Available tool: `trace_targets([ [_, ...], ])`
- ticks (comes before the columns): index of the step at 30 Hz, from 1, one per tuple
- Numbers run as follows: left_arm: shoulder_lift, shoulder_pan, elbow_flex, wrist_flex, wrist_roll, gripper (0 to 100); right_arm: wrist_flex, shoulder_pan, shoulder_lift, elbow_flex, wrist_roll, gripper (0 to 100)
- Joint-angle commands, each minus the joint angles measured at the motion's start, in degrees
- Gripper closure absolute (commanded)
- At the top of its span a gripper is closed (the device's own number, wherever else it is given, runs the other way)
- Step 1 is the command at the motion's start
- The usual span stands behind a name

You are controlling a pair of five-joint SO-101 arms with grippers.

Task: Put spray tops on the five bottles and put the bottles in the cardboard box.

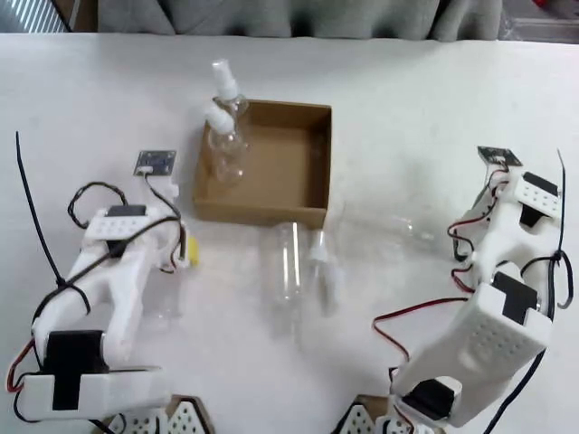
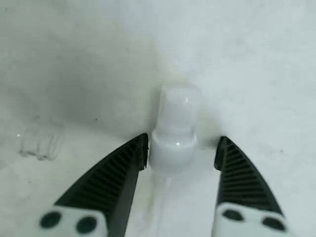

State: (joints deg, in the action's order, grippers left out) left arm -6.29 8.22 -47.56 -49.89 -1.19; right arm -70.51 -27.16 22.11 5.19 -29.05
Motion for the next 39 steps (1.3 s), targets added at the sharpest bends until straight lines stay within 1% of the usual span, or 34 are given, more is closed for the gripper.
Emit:
trace_targets([
  [1, -0.4, 0.3, 2.8, 0.9, -0.6, 98, -0.6, 0.6, -0.9, -2.5, -0.5, 83.5],
  [6, -0.4, 0.3, 2.8, 0.9, -0.6, 98, -0.6, 0.6, -2.6, -2.5, -0.4, 83.6],
  [12, -0.4, 0.3, 2.8, 0.9, -0.6, 98, 1.3, 0.5, -0.9, -2.5, 0.3, 84.8],
  [14, -0.4, 0.3, 2.8, 0.9, -0.6, 98, 2.2, 0.5, 0.4, -3.3, 2.5, 90.0],
  [16, -0.4, 0.3, 2.8, 0.9, -0.6, 98, 2.3, 0.4, 1.8, -4.9, 3.7, 97.8],
  [17, -0.4, 0.3, 2.8, 0.9, -0.6, 98, 2.2, 0.3, 2.1, -5.7, 4.0, 99.0],
  [18, -0.4, 0.3, 2.8, 0.9, -0.6, 98, 1.4, 0.3, 2.4, -6.6, 3.9, 97.4],
  [22, -0.4, 0.3, 2.8, 0.9, -0.6, 98, -3.7, 0.3, 1.7, -10.7, 3.6, 98.1],
  [28, -0.4, 0.3, 2.8, 0.9, -0.6, 98, -11.6, 0.2, -3.8, -16.2, 3.6, 98.1],
  [33, -0.4, 0.3, 2.8, 0.9, -0.6, 98, -15.5, 0.1, -9.5, -15.9, 3.7, 98.1],
  [36, -0.4, 0.3, 2.8, 0.9, -0.6, 98, -15.5, -0.4, -12.2, -12.2, 3.7, 98.1],
  [39, -0.4, 0.3, 2.8, 0.9, -0.6, 98, -13.0, -0.7, -15.8, -6.9, 3.6, 98.1],
])
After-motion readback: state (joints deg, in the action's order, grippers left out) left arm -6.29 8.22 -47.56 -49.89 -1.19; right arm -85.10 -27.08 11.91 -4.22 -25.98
